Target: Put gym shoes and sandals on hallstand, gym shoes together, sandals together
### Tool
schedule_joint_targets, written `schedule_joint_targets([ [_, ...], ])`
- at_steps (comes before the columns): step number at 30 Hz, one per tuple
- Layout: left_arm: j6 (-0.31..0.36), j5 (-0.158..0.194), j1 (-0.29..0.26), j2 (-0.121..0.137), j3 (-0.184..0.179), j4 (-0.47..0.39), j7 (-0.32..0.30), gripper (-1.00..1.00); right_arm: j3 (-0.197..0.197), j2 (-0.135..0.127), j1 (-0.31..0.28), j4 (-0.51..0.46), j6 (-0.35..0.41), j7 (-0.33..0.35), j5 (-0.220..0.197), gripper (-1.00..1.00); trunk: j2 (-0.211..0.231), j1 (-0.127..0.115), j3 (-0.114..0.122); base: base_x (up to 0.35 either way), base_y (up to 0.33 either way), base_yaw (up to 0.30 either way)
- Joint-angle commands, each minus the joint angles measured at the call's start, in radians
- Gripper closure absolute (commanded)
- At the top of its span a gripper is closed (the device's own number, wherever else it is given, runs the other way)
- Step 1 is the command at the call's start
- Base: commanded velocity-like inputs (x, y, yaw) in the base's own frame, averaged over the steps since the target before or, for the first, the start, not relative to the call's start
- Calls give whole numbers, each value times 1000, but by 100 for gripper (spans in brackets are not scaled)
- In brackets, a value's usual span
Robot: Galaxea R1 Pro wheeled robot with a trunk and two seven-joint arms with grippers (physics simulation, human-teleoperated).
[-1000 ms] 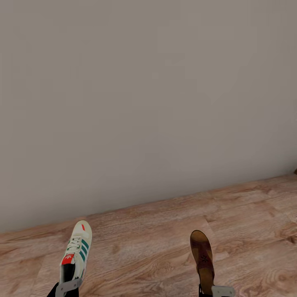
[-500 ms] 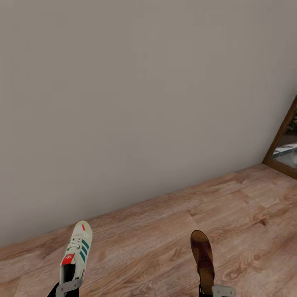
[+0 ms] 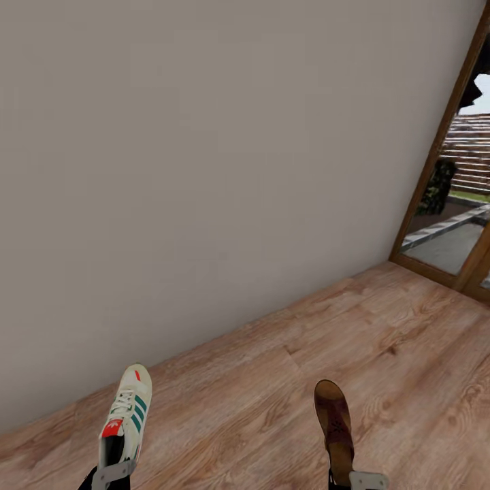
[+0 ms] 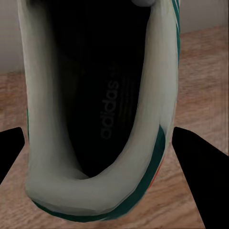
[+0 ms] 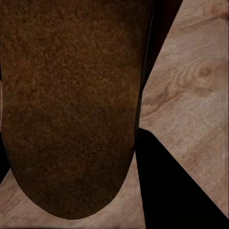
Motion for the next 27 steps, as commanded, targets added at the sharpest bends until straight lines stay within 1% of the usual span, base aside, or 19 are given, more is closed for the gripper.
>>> schedule_joint_targets([
  [1, -3, 5, 0, 0, -2, 0, 1, 100, -4, 1, -1, 1, -2, -5, 7, 100, 7, -4, 2, 0, 0, -300],
  [16, -2, 4, 0, 0, -2, 1, 1, 100, -4, 1, -1, 1, -2, -5, 7, 100, 112, -62, 49, 0, 0, -300],
  [27, -1, 2, 0, 0, -2, 1, 1, 100, -4, 1, -1, 2, -2, -5, 7, 100, 112, -62, 49, 0, 0, -300],
])
